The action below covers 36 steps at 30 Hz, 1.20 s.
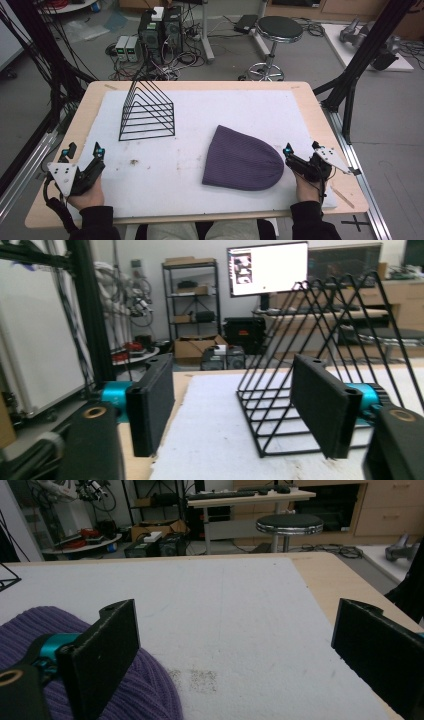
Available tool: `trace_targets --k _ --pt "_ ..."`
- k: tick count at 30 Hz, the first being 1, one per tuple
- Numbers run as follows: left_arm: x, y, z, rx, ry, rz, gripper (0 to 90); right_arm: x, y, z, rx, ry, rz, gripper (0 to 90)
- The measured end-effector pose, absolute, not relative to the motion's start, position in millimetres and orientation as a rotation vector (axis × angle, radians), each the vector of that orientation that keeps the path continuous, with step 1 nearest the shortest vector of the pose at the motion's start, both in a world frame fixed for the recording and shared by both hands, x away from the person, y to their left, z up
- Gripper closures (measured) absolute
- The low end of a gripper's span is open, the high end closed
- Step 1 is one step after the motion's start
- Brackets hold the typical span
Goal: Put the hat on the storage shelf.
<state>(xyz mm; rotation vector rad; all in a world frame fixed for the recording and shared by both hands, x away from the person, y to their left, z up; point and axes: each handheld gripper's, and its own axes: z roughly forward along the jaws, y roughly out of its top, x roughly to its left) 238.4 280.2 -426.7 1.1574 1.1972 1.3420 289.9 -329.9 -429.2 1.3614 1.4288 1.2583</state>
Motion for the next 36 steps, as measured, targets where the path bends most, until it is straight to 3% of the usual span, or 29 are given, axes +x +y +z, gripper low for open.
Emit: trace_targets --k 36 --pt "245.8 278.9 -427.0 1.198 1.247 1.286 29.1 285.3 -326.3 -413.5 1.336 1.476 1.269 4.7"
